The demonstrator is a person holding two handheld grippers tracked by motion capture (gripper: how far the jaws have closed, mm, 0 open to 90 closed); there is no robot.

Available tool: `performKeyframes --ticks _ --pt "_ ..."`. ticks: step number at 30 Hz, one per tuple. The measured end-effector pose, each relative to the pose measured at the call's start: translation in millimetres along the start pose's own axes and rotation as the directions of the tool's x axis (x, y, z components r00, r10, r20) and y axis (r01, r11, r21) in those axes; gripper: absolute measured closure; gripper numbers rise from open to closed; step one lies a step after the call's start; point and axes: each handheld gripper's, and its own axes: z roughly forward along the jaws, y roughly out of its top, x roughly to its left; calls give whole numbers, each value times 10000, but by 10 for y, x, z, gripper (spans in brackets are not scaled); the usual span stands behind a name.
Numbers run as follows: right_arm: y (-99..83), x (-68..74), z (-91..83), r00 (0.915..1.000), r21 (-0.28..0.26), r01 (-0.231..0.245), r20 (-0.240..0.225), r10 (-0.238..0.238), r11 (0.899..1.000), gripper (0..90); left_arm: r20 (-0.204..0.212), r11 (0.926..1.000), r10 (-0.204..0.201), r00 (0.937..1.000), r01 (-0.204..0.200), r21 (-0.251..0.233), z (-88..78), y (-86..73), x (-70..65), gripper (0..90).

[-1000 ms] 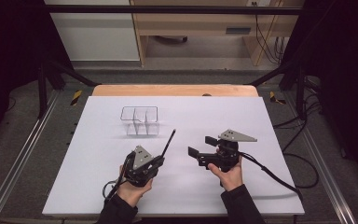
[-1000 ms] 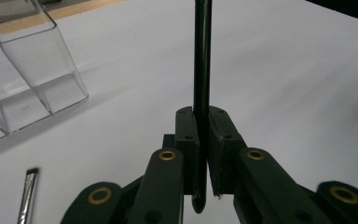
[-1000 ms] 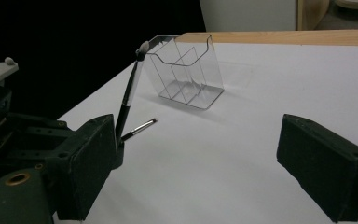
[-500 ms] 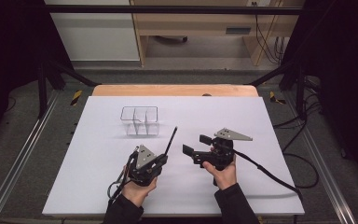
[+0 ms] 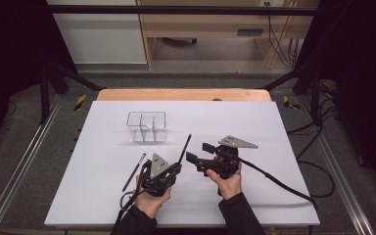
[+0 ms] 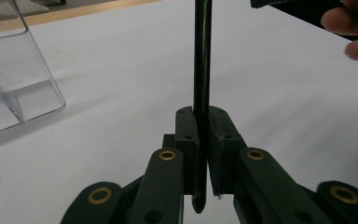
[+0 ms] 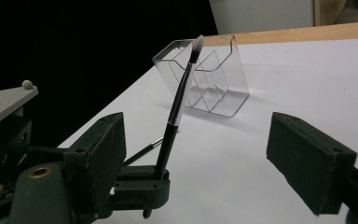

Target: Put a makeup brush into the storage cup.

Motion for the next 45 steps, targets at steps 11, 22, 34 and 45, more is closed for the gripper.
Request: performKeyframes --ticks 11,22,34,45 --pt "-57 -2 81 9990 110 -407 -171 409 9991 311 90 9999 75 9999 -76 146 37 -27 -76 831" --pt "-77 4 112 9965 -21 -794 -246 793 9968 534 195 9996 121 9997 -126 241 66 -51 -145 830" --pt "-66 9 103 9939 -147 -1058 -317 1053 9943 768 226 9998 28 9997 -33 196 60 -55 -149 830" --pt "-63 19 90 9925 -237 -1119 -528 1105 9934 838 278 9999 34 9996 -39 166 54 -53 -155 828"
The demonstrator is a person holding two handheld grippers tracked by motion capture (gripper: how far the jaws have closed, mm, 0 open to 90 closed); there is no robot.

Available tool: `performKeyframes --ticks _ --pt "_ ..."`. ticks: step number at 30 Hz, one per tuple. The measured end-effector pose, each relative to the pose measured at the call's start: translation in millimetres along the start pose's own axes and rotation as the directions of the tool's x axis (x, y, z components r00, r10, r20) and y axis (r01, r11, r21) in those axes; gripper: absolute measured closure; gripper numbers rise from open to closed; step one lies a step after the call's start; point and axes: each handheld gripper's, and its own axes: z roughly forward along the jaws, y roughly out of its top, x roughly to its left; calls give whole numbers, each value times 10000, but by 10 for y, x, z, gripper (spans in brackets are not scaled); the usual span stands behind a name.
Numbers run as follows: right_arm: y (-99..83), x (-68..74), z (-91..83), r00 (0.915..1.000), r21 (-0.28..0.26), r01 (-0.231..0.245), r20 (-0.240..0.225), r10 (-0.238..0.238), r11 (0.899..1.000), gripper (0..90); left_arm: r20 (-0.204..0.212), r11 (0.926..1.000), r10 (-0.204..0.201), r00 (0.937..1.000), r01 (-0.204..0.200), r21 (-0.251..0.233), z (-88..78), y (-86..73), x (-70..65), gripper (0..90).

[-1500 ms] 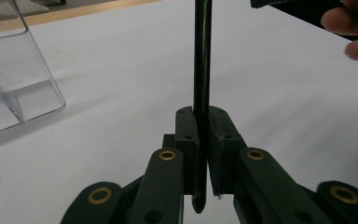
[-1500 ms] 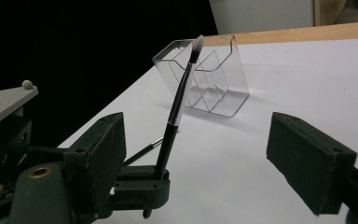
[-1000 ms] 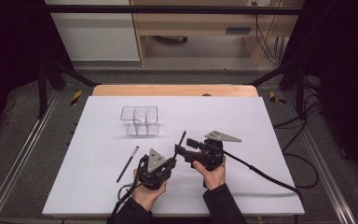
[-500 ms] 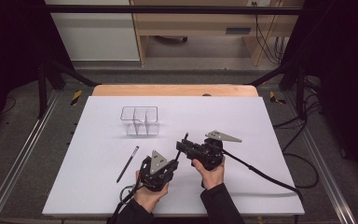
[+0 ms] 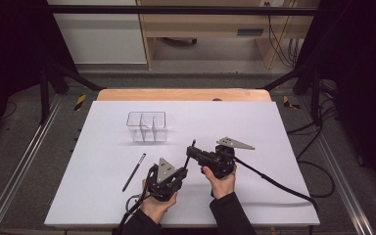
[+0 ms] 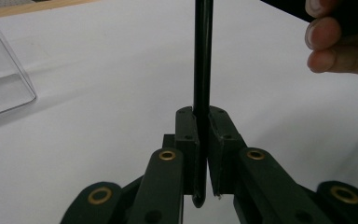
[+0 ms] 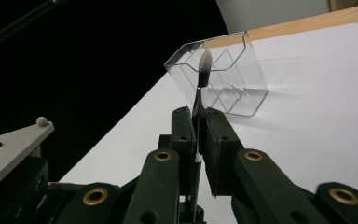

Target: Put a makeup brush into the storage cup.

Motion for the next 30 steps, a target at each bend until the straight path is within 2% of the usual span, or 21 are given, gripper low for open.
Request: performKeyframes --ticks 3,7,9,15,22,30 --pt "2 6 -10 9999 47 56 -148 -55 10000 841 218 9999 -1 9998 -2 136 -6 11 6 801" --pt "1 13 -24 9996 37 205 -200 -204 9998 842 144 10000 59 9999 -59 -6 -29 46 -7 605" --pt "4 19 -38 9993 27 327 -198 -326 9995 842 25 9997 203 9998 -203 -97 -52 77 2 536" --pt "7 31 -65 9978 47 569 -344 -567 9984 842 216 9991 409 9989 -406 -133 -74 168 16 435" --pt "-19 36 -62 9951 100 829 -548 -823 9965 842 259 9984 560 9981 -560 8 -34 259 -5 417" --pt "-9 51 -91 9935 25 939 -645 -935 9956 841 272 9986 523 9983 -524 27 -28 321 -12 533"
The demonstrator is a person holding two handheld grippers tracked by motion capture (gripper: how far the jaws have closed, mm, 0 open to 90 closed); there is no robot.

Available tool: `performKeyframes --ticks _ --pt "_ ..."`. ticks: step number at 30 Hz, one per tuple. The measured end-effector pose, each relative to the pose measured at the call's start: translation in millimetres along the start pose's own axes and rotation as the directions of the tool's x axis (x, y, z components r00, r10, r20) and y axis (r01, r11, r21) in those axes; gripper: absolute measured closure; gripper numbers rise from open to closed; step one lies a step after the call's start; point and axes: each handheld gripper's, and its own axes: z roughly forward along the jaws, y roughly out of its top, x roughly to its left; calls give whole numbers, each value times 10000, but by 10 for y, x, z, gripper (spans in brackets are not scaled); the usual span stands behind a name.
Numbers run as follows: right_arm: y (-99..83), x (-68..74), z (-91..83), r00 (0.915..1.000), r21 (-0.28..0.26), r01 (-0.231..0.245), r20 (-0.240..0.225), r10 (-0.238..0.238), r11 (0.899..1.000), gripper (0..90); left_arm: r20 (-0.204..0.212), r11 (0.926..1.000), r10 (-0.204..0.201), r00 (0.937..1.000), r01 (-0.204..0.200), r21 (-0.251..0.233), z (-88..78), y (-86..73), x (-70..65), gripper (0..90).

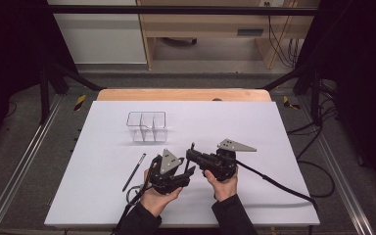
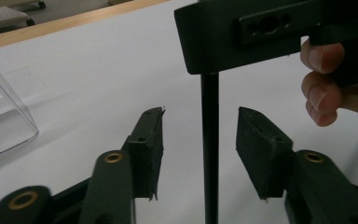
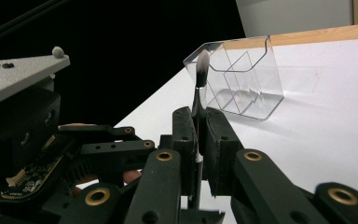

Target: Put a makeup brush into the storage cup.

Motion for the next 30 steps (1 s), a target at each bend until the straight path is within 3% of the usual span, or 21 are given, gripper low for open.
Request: performKeyframes --ticks 7,19,30 --pt "-11 3 3 10000 47 62 -60 -62 10000 842 113 9997 -66 9999 69 -220 -21 23 -18 667" --pt "-11 11 -5 9998 -8 147 -156 -147 9999 842 94 9992 -199 9998 202 -336 -35 41 -27 813" --pt "-14 13 -1 9995 -27 296 -142 -297 9996 833 118 9989 -357 9993 360 -299 -36 44 -3 824"
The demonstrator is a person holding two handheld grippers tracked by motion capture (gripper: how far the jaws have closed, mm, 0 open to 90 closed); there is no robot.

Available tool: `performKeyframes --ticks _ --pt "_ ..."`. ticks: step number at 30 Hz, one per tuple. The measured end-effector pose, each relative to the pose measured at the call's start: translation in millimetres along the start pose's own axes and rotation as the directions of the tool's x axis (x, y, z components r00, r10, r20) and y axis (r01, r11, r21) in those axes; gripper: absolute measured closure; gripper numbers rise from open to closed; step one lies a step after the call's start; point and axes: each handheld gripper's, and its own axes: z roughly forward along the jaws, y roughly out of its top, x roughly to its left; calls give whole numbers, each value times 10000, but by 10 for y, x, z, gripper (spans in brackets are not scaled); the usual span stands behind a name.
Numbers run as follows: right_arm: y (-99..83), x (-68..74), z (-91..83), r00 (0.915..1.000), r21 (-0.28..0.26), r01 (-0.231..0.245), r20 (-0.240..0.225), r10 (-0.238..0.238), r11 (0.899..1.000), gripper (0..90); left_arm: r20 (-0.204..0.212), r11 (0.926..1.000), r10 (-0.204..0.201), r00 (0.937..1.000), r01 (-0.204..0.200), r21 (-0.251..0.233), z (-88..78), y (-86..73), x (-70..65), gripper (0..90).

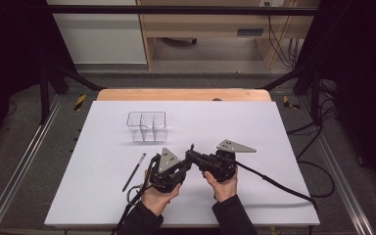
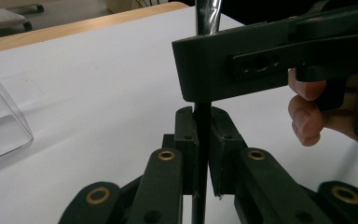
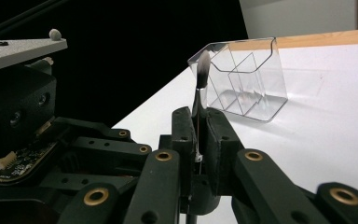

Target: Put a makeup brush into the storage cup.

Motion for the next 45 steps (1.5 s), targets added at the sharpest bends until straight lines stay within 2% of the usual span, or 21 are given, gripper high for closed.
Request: performKeyframes --ticks 11,19,27,33,39,45 --pt "55 13 -72 9994 -239 285 181 -281 9993 627 -279 9997 -248 9993 247 -44 -66 9 163 824" --pt "115 1 -144 9939 -261 766 822 -742 9967 468 -461 9996 -193 9988 183 -212 -202 14 308 824" --pt "126 -34 -183 9729 170 1488 1763 -1495 9887 331 -505 9991 -197 9985 178 -378 -360 -8 460 823" --pt "122 -49 -217 9579 587 1879 2098 -1962 9804 226 -663 9988 -189 9976 158 -467 -471 -32 548 823" --pt "105 -126 -327 9520 662 1806 2391 -1914 9813 143 -884 9981 -329 9955 280 -557 -582 -76 665 823" --pt "58 -231 -481 9442 954 1681 2704 -1880 9811 73 -957 9971 -468 9943 408 -637 -641 -94 758 823"
